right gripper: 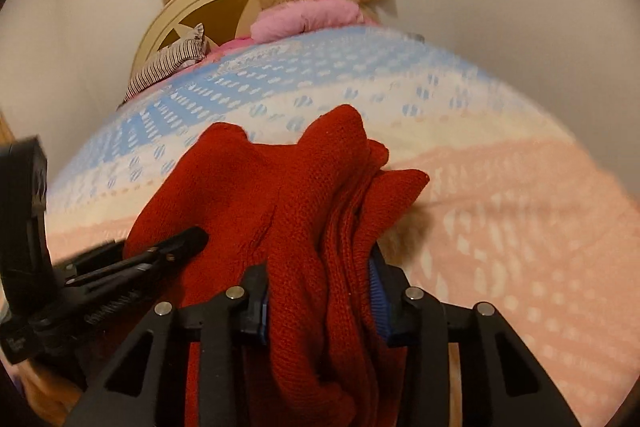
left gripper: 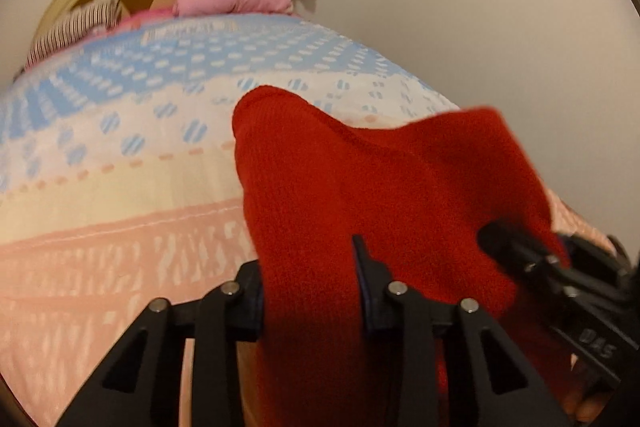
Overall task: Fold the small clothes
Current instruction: 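Grasp the folded sweater with the right gripper while the left gripper grasps it too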
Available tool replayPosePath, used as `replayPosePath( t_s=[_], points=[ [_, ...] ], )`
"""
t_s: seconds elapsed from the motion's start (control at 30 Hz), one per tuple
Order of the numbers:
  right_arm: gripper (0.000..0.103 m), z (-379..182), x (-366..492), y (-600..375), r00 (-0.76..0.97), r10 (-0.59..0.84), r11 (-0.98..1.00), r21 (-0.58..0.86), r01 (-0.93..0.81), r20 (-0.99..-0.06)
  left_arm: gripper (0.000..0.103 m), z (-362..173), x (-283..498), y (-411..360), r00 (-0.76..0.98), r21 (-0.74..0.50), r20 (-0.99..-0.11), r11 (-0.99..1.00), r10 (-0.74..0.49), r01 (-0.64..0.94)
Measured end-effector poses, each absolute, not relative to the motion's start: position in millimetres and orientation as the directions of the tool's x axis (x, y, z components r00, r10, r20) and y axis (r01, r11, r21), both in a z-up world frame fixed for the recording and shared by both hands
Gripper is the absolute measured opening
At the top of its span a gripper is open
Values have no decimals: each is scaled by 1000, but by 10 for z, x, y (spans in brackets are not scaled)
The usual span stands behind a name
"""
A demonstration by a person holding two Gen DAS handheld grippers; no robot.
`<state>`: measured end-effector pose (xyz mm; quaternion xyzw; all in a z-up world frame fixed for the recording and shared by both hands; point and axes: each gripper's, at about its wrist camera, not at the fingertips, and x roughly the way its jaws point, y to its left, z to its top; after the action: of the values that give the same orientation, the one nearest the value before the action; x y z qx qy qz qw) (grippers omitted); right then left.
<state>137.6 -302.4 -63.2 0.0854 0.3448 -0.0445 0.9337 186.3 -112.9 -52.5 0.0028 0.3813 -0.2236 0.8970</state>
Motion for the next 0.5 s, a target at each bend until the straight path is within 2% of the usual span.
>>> replayPosePath(
  t_s=[0.5],
  points=[
    [39, 82, 32, -2667, 847, -106, 978, 100, 184, -522, 35, 9, 1032, -1047, 626, -137, -627, 857, -463, 497]
  ],
)
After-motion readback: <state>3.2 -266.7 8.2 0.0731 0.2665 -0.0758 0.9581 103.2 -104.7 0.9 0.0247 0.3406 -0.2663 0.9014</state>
